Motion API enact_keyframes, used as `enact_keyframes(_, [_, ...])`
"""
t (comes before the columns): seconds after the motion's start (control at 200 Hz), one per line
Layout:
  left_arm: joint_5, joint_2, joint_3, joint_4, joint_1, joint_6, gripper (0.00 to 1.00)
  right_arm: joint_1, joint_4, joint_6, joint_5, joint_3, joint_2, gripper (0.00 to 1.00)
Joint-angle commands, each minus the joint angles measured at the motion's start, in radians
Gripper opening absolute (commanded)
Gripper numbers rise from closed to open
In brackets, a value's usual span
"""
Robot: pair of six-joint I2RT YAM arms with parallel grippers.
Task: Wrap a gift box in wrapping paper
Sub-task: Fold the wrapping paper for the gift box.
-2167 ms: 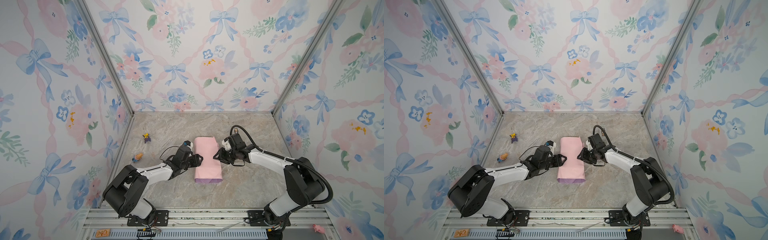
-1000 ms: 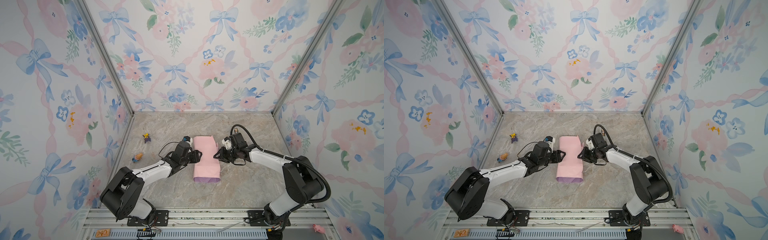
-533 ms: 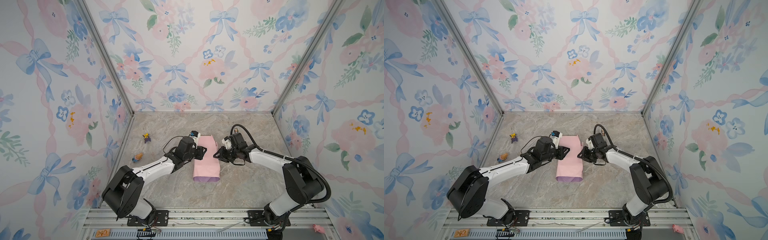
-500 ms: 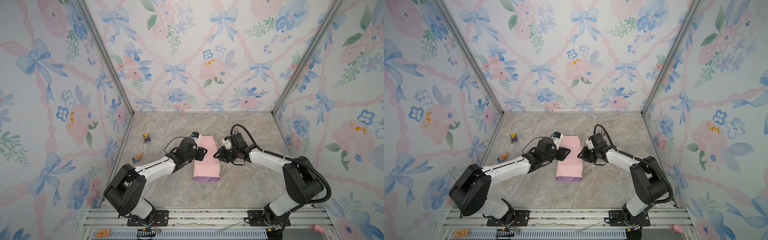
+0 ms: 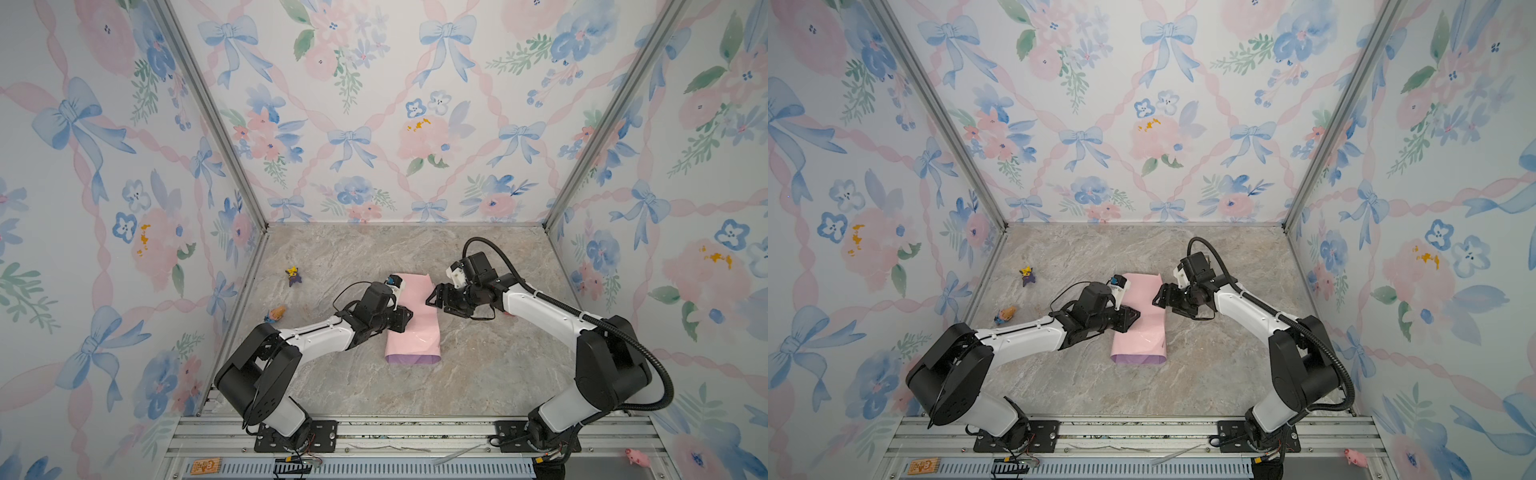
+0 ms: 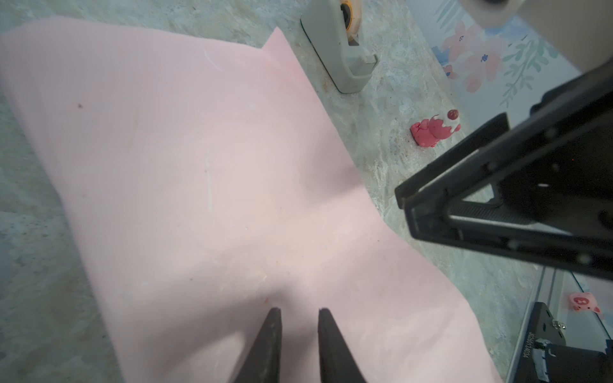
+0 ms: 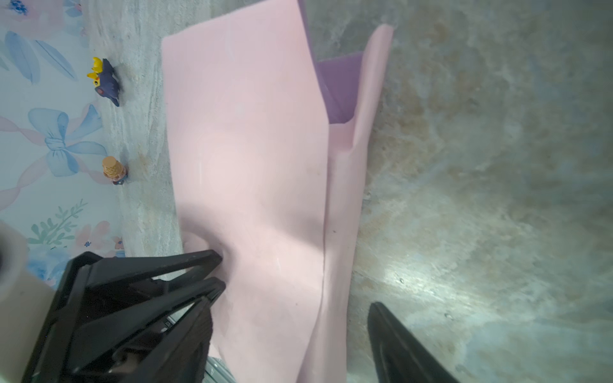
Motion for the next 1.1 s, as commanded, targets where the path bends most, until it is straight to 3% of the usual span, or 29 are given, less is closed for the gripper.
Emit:
enact_keyframes(0.0, [0.009, 0.009, -0.019, -0.015, -0.008, 0.036, 0.23, -0.006, -0.089, -0.054, 0.002, 0.037, 0.084, 0.76])
enact_keyframes(0.22, [0.001, 0.007, -0.019, -0.021, -0.013, 0.054, 0.23, -0.005, -0.068, -0.058, -0.018, 0.095, 0.174, 0.74])
enact_keyframes(0.365, [-0.005, 0.001, -0.019, -0.021, -0.014, 0.059, 0.24, -0.004, -0.050, -0.051, -0.026, 0.079, 0.187, 0.48])
enact_keyframes(0.495, [-0.018, -0.020, 0.006, -0.027, -0.009, 0.047, 0.34, -0.005, -0.014, -0.016, -0.013, 0.024, 0.165, 0.38])
enact_keyframes(0.655, [0.003, -0.051, 0.045, 0.013, 0.000, 0.003, 0.37, -0.005, 0.059, 0.041, -0.008, -0.041, 0.144, 0.34])
enact_keyframes(0.91, [0.048, 0.035, 0.079, 0.058, 0.014, -0.013, 0.25, -0.002, 0.094, 0.043, -0.008, -0.049, 0.134, 0.32])
enact_keyframes(1.095, [0.036, 0.095, 0.061, 0.058, 0.015, 0.008, 0.24, -0.004, 0.081, 0.028, -0.006, -0.044, 0.112, 0.35])
